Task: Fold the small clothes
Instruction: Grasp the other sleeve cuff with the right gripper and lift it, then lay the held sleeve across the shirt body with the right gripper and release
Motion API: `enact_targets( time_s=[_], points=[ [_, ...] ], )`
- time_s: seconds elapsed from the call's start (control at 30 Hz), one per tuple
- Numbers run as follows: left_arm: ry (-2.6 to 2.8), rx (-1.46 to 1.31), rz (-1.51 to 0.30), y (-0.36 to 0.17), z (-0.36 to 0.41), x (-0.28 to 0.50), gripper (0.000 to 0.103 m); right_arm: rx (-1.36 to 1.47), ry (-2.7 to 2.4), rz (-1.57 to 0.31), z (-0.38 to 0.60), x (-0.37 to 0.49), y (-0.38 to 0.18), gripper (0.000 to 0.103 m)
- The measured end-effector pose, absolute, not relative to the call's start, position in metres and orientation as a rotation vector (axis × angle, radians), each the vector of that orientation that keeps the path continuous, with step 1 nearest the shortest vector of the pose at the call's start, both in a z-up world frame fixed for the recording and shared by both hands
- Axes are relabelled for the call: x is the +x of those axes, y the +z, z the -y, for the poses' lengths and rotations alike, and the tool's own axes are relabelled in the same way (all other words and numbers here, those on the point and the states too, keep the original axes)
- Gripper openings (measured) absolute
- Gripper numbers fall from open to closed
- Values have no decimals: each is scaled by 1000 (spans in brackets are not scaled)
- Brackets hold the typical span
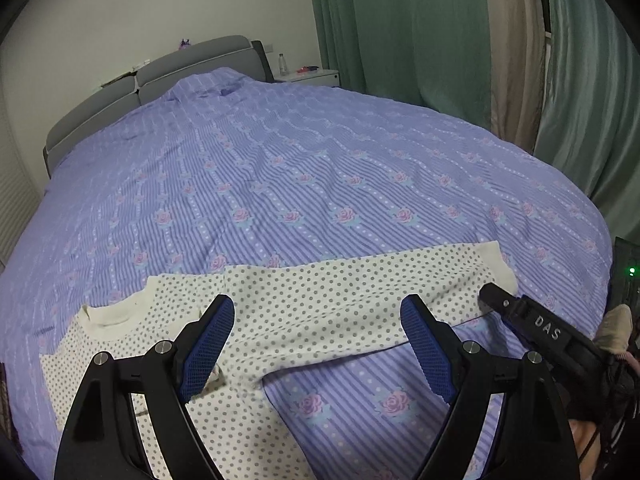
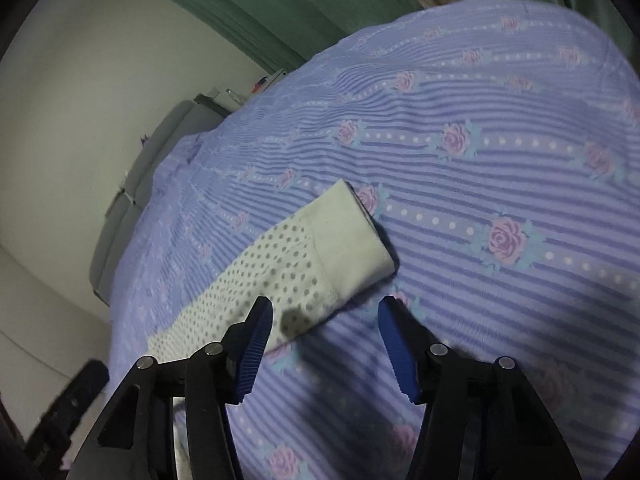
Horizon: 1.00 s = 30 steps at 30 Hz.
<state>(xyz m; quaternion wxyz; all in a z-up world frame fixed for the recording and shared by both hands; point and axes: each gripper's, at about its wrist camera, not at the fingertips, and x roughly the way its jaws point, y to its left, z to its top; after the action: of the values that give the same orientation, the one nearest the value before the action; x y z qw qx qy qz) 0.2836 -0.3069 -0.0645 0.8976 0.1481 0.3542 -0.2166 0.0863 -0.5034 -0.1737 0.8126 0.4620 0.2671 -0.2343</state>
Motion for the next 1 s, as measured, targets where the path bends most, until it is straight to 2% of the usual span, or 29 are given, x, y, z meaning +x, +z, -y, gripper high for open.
enact_targets(
  time_s=[0.17,0.3,0.4,0.63,0.83,1.0],
  points=[
    [-446,310,-749,-68,308,286,85,1016,-512,-539,510,95,-184,48],
    [-435,296,-749,-64,298,284,85,1018,-535,-550,516,97,-182,30],
    [-417,262,-747,-58,284,284,85,1020,-516,-542,518,95,-174,22],
    [-342,176,-745,-42,234,288,85,756,-500,-514,485,108,-107,18],
    [-231,54,-720,-15,157,293,85,501,-399,-478,434,143,-35,18],
    [-132,-3,-696,-1,90,291,85,342,-288,-483,377,179,-1,18]
  ],
)
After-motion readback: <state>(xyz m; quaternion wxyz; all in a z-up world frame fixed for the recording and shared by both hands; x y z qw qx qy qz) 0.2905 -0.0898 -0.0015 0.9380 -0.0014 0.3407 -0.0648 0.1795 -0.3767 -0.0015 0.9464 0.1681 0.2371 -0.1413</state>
